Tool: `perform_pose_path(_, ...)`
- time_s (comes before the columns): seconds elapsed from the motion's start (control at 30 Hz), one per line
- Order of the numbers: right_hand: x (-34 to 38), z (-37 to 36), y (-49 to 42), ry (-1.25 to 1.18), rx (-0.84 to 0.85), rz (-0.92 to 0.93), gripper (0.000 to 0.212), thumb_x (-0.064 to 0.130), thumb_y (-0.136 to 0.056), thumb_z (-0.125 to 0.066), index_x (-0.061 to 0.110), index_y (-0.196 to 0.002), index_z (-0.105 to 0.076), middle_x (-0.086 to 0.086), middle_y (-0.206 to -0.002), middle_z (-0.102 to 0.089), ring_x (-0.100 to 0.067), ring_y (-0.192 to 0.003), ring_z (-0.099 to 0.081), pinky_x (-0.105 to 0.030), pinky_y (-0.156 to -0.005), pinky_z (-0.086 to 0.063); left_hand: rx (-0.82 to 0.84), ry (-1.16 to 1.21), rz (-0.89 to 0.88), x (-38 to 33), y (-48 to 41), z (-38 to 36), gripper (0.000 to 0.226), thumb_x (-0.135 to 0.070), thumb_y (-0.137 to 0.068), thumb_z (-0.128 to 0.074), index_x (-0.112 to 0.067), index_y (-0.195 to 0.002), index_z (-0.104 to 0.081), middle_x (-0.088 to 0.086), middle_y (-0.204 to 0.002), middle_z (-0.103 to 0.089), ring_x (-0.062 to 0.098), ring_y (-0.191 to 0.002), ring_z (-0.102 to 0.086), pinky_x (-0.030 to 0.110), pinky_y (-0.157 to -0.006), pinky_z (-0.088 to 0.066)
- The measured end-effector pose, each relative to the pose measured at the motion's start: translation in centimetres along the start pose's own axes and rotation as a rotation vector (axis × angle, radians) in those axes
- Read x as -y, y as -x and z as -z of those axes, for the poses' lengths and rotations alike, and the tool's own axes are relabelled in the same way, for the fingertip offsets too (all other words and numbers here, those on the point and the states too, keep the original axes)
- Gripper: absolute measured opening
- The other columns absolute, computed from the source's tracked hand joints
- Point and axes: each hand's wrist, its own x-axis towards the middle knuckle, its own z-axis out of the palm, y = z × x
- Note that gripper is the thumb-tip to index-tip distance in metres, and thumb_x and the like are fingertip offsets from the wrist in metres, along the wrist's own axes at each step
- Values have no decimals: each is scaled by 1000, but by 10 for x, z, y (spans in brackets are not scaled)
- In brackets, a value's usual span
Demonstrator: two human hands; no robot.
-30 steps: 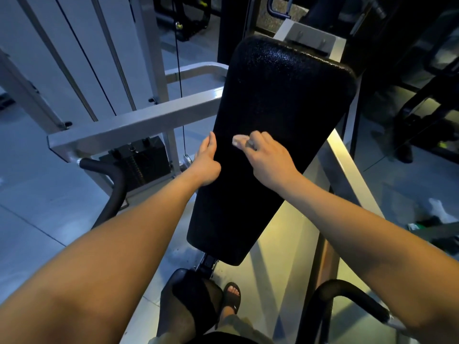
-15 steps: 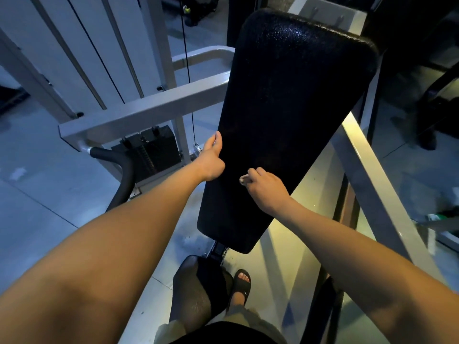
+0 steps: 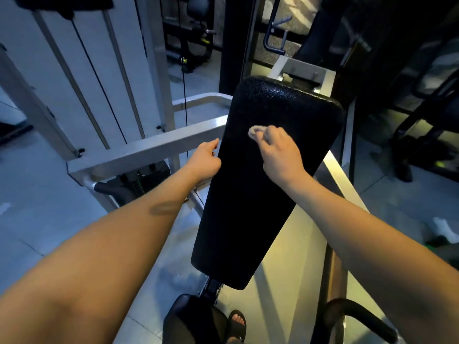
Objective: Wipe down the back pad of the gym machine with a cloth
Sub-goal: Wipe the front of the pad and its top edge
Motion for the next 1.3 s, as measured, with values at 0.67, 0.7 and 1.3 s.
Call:
perform_pose_path(0.67,-11,47,-145,-11,67,-301,40,-1,-89,-51,6,-126,-65,-18,-120,-53,-38,-117,-46,-39,-92,-39,-109,-192,113,-52,-76,-19,97,-39,-87,-77,-2,-152,-17,21,-143,-50,38,-128,-52,45,-103,-44)
perform_pose_path(0.7,-3,43,-153,1,73,-236,39,0,-89,-52,7,-124,-66,-17,-119,-54,-37,-116,-46,-38,-91,-39,-117,-209,96,-49,-79,-20,91,-41,-87,-76,0,-148,-23,21,-140,-52,38,-127,-53,44,-101,-45)
perform_pose_path(1.3,-8,22,-136,86,-83,-183,50,-6,-85,-51,3,-133,-61,-17,-111,-56,-37,-105,-50,-42,-86,-42,-187,-267,63,-34,-74,-22,67,-58,-88,-68,-13,-125,-35,9,-124,-59,33,-117,-56,42,-75,-39)
